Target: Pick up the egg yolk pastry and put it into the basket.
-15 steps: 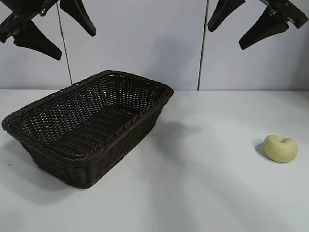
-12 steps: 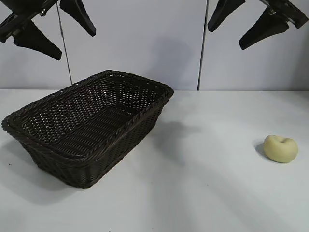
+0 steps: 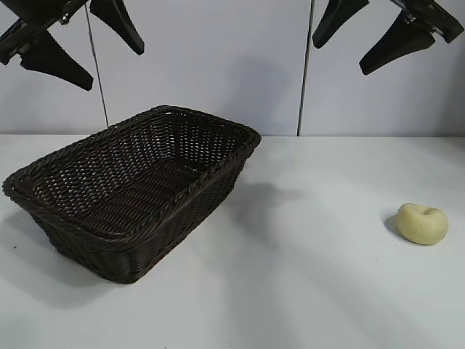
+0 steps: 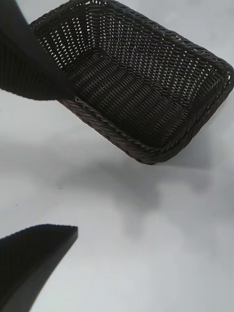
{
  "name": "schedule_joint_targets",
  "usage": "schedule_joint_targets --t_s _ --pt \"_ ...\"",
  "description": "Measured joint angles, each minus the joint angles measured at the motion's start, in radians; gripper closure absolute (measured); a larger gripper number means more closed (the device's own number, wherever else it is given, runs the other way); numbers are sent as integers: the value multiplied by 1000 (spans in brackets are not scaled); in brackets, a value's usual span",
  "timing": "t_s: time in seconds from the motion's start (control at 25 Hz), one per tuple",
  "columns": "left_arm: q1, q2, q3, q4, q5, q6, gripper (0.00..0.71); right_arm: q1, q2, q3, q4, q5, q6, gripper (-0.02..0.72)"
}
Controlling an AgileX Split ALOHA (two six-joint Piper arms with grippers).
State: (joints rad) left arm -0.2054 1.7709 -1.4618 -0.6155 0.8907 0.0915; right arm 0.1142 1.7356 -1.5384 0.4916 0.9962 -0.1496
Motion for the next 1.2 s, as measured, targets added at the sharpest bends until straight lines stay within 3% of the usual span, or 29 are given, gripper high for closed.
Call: schedule_joint_targets --t_s 0.72,1.2 --pt "0 0 0 0 -21 0 151 0 0 0 0 0 0 185" --pt "0 -53 7 35 146 -63 154 0 0 0 -12 3 0 185"
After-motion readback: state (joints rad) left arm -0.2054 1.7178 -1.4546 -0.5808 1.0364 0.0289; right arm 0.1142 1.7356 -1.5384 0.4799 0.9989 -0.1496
